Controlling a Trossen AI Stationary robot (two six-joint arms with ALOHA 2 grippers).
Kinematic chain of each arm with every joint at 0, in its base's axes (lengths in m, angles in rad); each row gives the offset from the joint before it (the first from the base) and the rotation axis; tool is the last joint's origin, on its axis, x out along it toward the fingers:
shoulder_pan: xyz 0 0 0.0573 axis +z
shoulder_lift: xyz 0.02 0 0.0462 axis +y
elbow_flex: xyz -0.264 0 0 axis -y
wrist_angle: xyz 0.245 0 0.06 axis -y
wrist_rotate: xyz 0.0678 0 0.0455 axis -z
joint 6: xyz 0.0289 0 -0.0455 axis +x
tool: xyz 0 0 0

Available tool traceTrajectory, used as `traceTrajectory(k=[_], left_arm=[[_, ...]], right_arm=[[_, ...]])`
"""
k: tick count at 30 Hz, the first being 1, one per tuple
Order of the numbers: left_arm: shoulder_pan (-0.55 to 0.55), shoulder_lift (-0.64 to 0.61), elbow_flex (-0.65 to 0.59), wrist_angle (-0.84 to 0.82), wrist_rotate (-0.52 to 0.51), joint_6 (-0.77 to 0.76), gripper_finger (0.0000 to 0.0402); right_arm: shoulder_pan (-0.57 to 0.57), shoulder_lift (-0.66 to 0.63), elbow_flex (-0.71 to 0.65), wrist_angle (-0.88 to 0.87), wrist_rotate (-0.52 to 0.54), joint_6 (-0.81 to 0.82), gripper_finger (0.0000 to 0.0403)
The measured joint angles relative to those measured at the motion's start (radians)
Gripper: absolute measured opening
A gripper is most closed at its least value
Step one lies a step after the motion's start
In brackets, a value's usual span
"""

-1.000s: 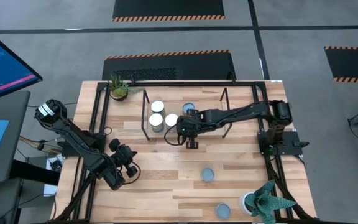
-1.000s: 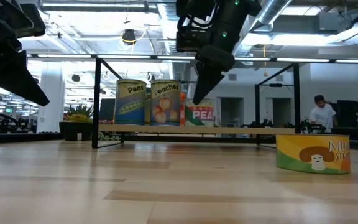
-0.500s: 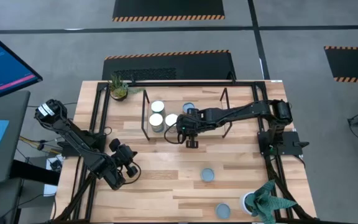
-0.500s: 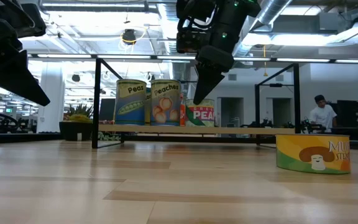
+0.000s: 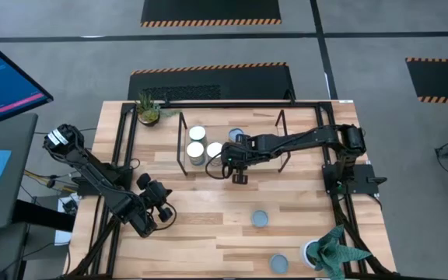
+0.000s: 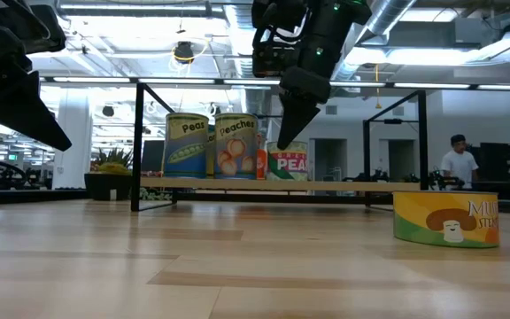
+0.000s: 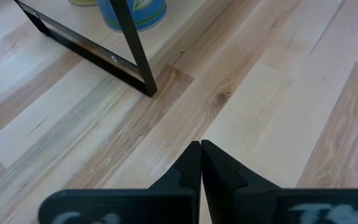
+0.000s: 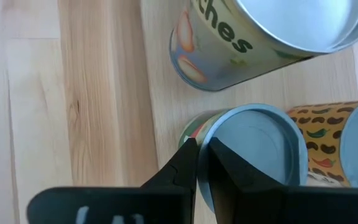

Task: Pick and place cans onto a shelf
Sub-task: Put the canned green peas on the shelf

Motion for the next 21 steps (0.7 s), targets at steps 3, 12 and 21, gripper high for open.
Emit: traceTrajectory(k=[3,12,21], left_arm=[[0.0,0.0,0.0,0.0,0.0,0.0,0.0],[0.0,0.0,0.0,0.001,0.0,0.0,0.0],[0.0,0.0,0.0,0.002,0.0,0.0,0.0]], right_arm=[[0.0,0.0,0.0,-0.007,0.011,0.015,0.0049],[0.0,0.002,0.009,-0.026,0.017,0.014,0.0049],[0.001,0.003,0.017,-0.03,0.016,-0.01,0.0049]])
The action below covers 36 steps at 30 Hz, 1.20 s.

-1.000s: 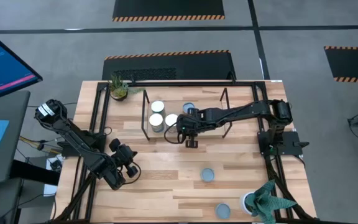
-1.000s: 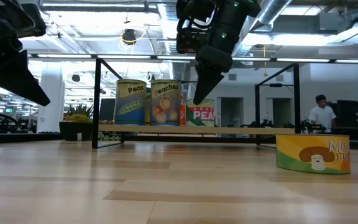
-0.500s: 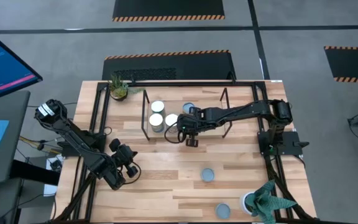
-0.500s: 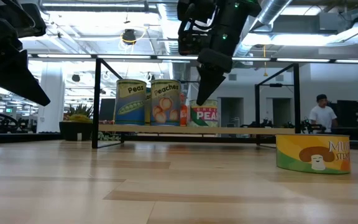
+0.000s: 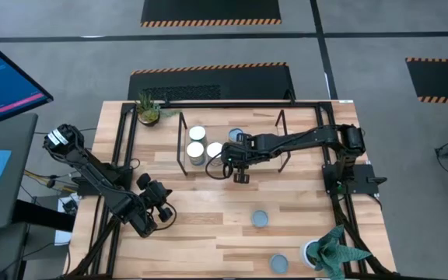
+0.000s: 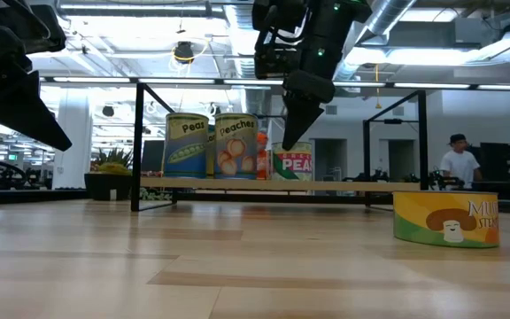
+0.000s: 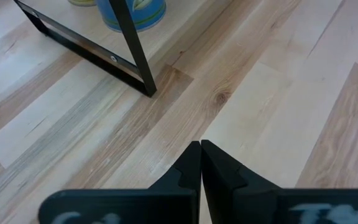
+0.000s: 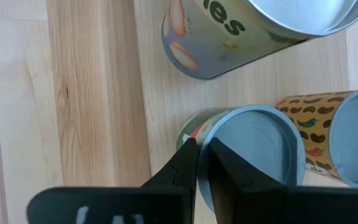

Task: Pick and place cans onto a shelf
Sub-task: Put the canned green peas on the shelf

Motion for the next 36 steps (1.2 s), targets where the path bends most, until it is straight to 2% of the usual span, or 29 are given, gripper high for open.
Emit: traceTrajectory(k=[13,21,26,32,36], left_arm=[[0.0,0.0,0.0,0.0,0.0,0.0,0.0],[0.0,0.0,0.0,0.0,0.0,0.0,0.0],[0.0,0.0,0.0,0.0,0.0,0.0,0.0],[0.0,0.0,0.0,0.0,0.0,0.0,0.0],[0.0,0.0,0.0,0.0,0.0,0.002,0.0]], right_arm=[[0.0,0.0,0.001,0.008,-0.006,-0.003,0.0053],[0.001,0.0,0.002,0.015,-0.009,-0.003,0.0104],[0.004,0.001,0.065,-0.017,-0.01,0.024,0.0132],[0.026,0.0,0.179,-0.157,-0.012,0.053,0.0145],[0.043,-0.001,0.195,-0.312,-0.011,0.083,0.0145]])
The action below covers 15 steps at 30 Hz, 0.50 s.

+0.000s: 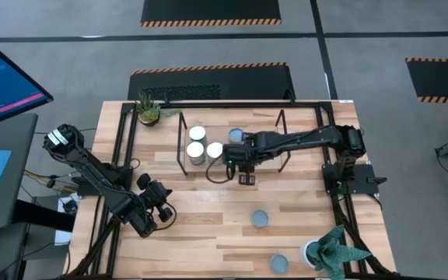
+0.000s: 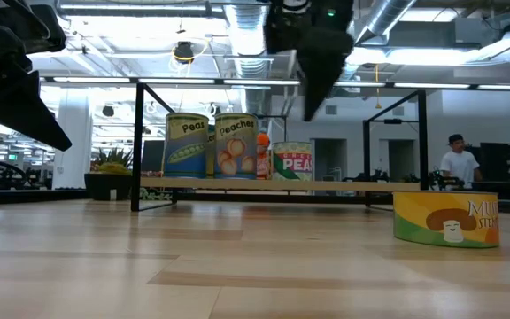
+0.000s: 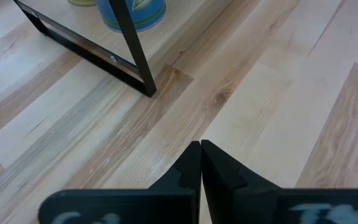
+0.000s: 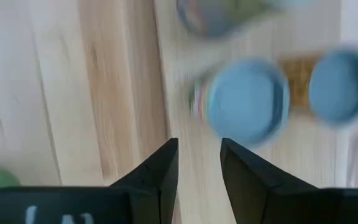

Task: Pick and place cans onto a shelf
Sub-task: Put the canned green peas on the shelf

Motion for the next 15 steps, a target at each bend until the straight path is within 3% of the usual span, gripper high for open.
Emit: traceTrajectory(k=[3,8,15], left_arm=[[0.0,0.0,0.0,0.0,0.0,0.001,0.0],[0.0,0.0,0.0,0.0,0.0,0.001,0.0],[0.0,0.0,0.0,0.0,0.0,0.001,0.0]], right_arm=[[0.001,0.0,-0.006,-0.09,0.036,0.055,0.0139],[-0.006,0.0,-0.067,-0.074,0.129,0.073,0.0127],[-0.055,0.0,-0.158,-0.031,0.132,0.072,0.0123]])
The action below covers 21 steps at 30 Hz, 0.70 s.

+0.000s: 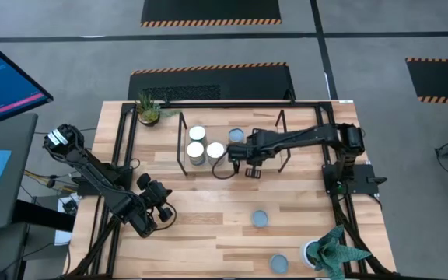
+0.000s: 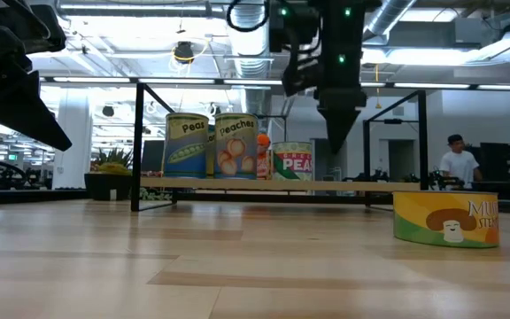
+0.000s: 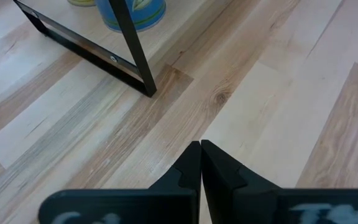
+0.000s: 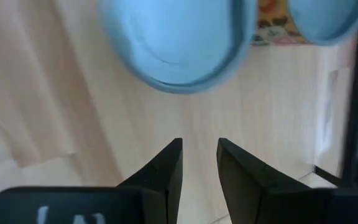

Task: Pick and place cans onto a shelf
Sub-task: Put the canned green peas on the shelf

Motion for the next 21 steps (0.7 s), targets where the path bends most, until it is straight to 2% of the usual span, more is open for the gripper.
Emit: traceTrajectory(k=[21], left_arm=[[0.0,0.0,0.0,0.0,-0.011,0.0,0.0]], right_arm=[[-0.027,-0.001,-0.025,0.13,0.0,-0.007,0.0123]])
